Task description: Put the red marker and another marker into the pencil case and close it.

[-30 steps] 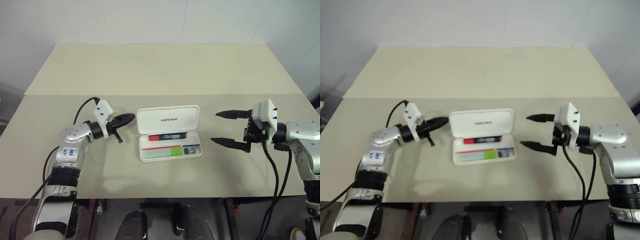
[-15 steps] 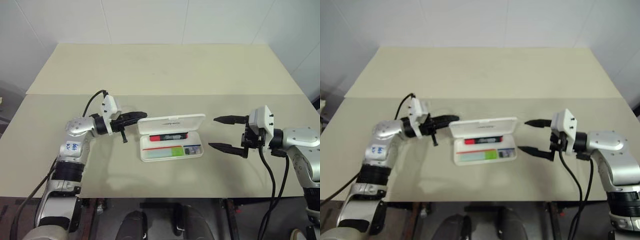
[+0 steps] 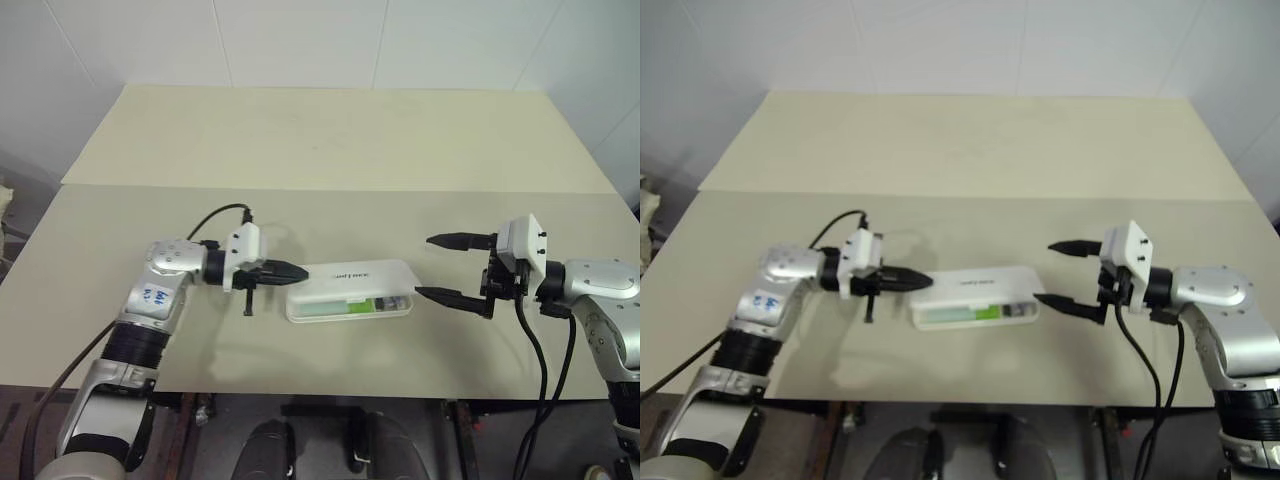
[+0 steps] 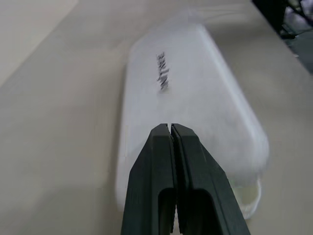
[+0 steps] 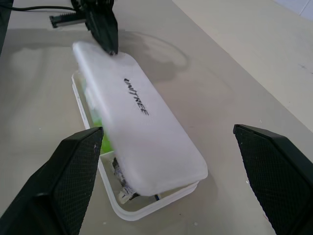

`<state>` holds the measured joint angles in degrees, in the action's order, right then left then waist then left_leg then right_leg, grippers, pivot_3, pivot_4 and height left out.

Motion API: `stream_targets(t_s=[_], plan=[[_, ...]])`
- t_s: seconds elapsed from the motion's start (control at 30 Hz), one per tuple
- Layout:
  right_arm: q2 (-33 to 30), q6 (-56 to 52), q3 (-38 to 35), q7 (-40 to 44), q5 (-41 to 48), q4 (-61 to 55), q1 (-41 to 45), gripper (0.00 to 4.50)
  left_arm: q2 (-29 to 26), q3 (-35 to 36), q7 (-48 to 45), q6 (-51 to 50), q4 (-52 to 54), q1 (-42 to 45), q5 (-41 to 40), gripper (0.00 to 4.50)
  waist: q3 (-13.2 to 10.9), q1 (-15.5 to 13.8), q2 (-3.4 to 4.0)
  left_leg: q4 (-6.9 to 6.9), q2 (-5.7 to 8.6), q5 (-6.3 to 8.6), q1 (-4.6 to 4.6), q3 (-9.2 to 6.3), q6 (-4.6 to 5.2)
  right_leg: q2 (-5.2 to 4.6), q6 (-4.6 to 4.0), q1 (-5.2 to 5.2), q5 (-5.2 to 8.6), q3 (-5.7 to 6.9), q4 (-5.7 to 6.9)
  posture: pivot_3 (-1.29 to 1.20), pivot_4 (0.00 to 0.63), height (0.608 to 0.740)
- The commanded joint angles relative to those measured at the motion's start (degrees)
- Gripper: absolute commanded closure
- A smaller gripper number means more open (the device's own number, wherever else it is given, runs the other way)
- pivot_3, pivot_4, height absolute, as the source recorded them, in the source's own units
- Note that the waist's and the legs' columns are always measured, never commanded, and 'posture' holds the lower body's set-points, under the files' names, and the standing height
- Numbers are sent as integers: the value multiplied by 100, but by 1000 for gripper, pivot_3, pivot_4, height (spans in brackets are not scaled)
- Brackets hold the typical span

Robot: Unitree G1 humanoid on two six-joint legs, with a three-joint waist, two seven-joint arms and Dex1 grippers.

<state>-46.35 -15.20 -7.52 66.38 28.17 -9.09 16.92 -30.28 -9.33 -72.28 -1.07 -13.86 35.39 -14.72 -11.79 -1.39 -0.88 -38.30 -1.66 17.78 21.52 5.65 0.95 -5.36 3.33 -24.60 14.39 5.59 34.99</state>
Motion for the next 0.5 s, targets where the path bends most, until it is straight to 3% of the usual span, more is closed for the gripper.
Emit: stream_targets(t_s=[0.03,0.3,0.5], plan=[[-8,-9,-209,-93,136,-279,-66,0,29,-200,-95,-109,250,44,83,4467,0,2,0,-1,0,0,0,0,0,0,0,0,0,0,1,0,150,740],[2,-8,-269,-294,192,-465,-269,0,-32,-691,158,-528,100,28,707,4467,0,7,0,-3,-1,-2,-3,-4,0,3,0,1,0,1,8,0,150,740],[54,-8,-304,-481,261,-696,-489,0,216,-777,255,-954,240,140,638,4467,1,-10,1,-20,-1,-2,-6,-16,3,-1,0,12,0,5,13,0,150,740]])
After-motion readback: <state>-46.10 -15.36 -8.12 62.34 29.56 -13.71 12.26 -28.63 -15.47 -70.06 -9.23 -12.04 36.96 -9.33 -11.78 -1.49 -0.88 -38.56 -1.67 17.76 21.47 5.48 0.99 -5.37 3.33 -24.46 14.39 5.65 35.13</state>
